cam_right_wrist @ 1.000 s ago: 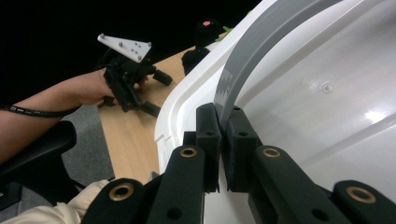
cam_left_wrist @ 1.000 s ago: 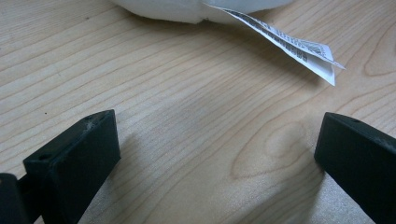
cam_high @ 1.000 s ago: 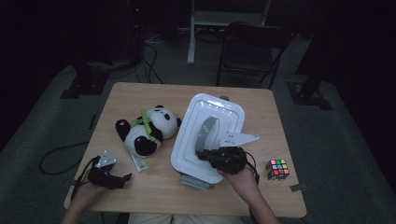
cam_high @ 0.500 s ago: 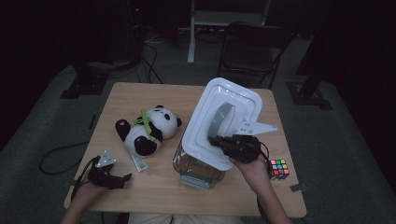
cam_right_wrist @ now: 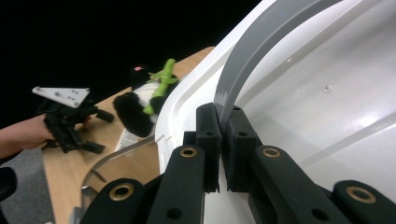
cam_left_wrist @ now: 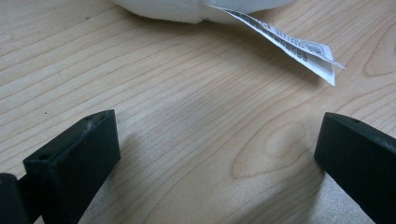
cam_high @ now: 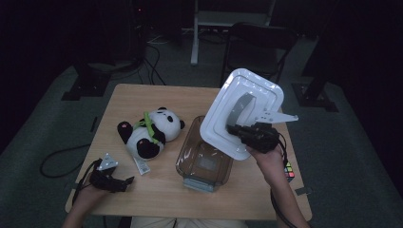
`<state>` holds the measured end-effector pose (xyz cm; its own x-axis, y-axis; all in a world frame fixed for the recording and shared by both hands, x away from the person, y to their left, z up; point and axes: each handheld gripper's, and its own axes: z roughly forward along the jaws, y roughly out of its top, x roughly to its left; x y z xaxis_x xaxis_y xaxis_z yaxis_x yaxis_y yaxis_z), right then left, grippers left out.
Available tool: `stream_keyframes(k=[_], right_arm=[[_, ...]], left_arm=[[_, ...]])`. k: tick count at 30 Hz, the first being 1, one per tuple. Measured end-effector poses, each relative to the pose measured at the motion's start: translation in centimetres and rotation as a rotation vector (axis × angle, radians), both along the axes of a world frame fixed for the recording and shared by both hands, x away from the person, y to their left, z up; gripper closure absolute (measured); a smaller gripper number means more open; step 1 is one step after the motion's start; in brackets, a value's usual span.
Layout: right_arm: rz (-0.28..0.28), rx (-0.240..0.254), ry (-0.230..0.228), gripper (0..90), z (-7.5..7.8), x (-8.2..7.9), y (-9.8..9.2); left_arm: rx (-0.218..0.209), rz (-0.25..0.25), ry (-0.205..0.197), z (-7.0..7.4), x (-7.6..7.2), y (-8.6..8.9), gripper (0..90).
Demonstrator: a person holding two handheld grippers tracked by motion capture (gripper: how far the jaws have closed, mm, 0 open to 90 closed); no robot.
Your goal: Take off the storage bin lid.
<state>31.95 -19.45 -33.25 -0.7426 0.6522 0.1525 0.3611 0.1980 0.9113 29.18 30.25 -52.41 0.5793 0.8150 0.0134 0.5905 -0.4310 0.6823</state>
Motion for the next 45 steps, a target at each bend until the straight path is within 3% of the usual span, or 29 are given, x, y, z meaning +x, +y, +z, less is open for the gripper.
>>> stream_keyframes(k=[18,28,35,39,45], right_arm=[[-0.165,0.021,0.032,86.4,-0.7,1.8,-7.0],[-0.283,0.041,0.102,86.4,-3.2,5.7,-10.5],[-0.329,0.077,0.137,86.3,-5.5,9.0,-10.9],[-0.341,0.081,0.142,86.3,-6.6,10.5,-10.1],[-0.348,0.100,0.186,86.3,-8.3,12.6,-8.7]], left_arm=[[0.000,0.000,0.000,0.0,0.0,0.0,0.7],[0.002,-0.001,-0.001,0.0,0.0,0.0,0.7],[0.000,0.000,0.001,0.0,0.0,0.0,0.7],[0.000,0.000,0.000,0.0,0.0,0.0,0.7],[0.000,0.000,0.000,0.0,0.0,0.0,0.7]])
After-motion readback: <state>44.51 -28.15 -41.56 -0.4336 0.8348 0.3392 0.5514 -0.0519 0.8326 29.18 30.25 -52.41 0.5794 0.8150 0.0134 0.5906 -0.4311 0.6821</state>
